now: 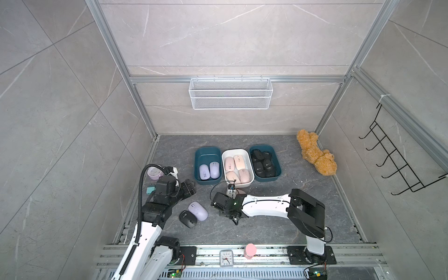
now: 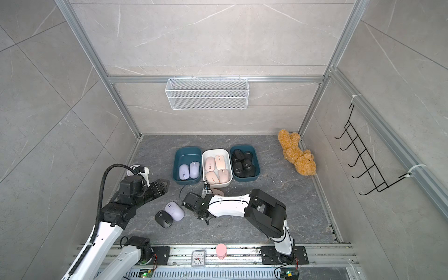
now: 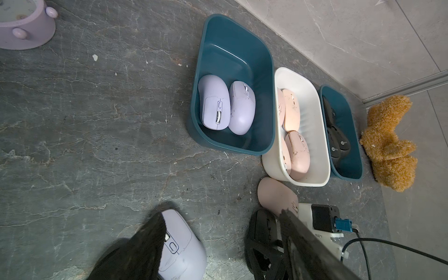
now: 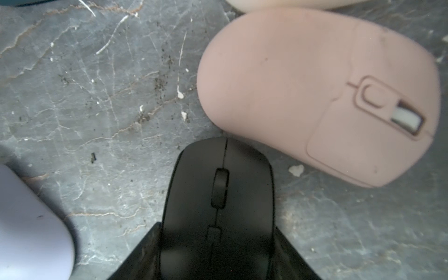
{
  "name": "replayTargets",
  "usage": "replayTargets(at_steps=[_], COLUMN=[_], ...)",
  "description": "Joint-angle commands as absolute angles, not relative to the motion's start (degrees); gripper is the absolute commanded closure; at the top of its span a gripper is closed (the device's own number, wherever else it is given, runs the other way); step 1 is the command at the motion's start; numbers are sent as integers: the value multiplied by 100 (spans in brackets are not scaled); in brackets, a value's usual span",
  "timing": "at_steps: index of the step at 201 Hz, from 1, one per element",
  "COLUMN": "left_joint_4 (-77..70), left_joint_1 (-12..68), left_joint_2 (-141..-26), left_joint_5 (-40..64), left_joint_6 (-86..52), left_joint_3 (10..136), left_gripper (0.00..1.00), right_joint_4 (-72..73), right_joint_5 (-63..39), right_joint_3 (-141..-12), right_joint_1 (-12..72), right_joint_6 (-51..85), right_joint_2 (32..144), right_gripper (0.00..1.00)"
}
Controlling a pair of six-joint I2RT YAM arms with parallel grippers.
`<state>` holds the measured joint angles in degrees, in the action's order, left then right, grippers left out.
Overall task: Place the mice by color into the storage box
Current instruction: Pick up the mouse from the center of the board.
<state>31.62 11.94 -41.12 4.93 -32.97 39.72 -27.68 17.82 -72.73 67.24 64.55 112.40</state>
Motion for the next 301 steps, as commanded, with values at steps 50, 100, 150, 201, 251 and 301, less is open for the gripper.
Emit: replayTargets(at_steps=[50,100,150,201,251,301], left_joint_4=[3064,3190,3552,3389,3084,3176], left_joint_1=[1160,1160,1159,1160,1160,1169], left_joint_2=[-4215,-4477,-5102,-5821,-6712,-7520], left_joint_5=[538,545,528,835,1219,1447], left_joint_6=[-3216,-3161,-2675,-2510,-2435,-2271], left_joint_3=[4029,4300,4967,5569,6045,6793], left_gripper=[24,24,24,24,26,27], right_joint_4=[-2987,-2906,-2956,-3083,-3138,-2974], right_joint_5=[2047,2144,2270,2442,2328,2128], right_joint_3=[-7266,-7172,-7240,-7185,-7192,-7295], right_joint_1=[6723,6776,6722,6445,5634,4728], right_joint_6=[5836,5578,5021,4427,3446,2642], right_joint_2=[10624,10200,9628,9125,8730,8605], right_gripper=[46,46,46,46,46,46])
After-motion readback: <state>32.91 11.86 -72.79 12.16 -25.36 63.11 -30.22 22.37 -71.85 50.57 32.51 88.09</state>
